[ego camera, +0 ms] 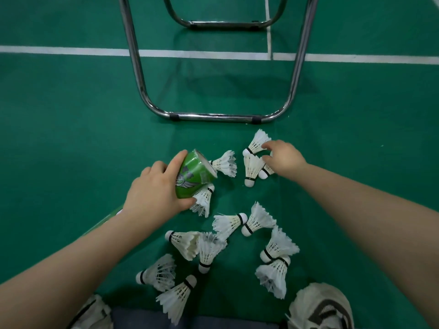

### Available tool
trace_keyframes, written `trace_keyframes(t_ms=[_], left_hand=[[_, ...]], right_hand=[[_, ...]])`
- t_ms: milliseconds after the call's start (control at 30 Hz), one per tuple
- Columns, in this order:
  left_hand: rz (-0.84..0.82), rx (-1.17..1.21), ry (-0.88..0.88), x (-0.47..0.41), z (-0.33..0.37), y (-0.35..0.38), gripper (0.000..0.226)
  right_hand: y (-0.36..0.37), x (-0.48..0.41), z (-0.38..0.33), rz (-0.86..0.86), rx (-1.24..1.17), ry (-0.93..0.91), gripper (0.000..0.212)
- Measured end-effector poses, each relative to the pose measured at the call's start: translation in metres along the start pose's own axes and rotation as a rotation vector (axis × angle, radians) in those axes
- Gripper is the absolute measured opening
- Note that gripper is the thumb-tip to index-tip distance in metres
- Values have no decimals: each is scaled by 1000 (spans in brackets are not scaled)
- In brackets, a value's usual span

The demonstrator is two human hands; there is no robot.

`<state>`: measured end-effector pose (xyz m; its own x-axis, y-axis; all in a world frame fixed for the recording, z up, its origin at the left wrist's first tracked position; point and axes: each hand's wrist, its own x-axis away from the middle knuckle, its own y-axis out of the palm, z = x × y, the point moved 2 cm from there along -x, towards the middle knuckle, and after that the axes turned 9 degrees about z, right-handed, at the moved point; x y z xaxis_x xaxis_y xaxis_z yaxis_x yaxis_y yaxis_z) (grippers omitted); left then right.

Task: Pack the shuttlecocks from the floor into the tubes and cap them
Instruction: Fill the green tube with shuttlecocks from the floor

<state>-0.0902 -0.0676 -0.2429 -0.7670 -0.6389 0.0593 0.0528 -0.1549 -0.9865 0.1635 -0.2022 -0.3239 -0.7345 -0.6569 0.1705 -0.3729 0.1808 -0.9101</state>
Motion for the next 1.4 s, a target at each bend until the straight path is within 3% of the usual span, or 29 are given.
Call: trace_keyframes(t_ms=[167,433,600,767,867,1000,1167,1300,1400], left_hand=[[-10,-3,31,-13,8,9,99],[-16,28,38,-19,17,13,99],[-6,11,39,-15,18,10,100],[2,30,13,-5,15,7,99],[-3,26,12,4,17,5,99],[5,33,27,13,27,4,101],[16,71,22,18,36,3,101],[30,50,58,23,33,0,101],[15,47,109,29,32,-2,100]], right_hand=[[13,-13,3,-141,90,21,29],[9,-13,3,-108,1,37,20],[-4,3,-4,-64,-303,131,24],[-42,34,-20,121,-752,227,17],[-64,59,-38,144,-866,103,13],[-59,88,-68,-3,-796,-70,22],[-47,94,-82,-220,-854,-67,14],[-44,103,-87,-440,-811,-141,30],[-49,109,-92,-607,-767,-178,28]])
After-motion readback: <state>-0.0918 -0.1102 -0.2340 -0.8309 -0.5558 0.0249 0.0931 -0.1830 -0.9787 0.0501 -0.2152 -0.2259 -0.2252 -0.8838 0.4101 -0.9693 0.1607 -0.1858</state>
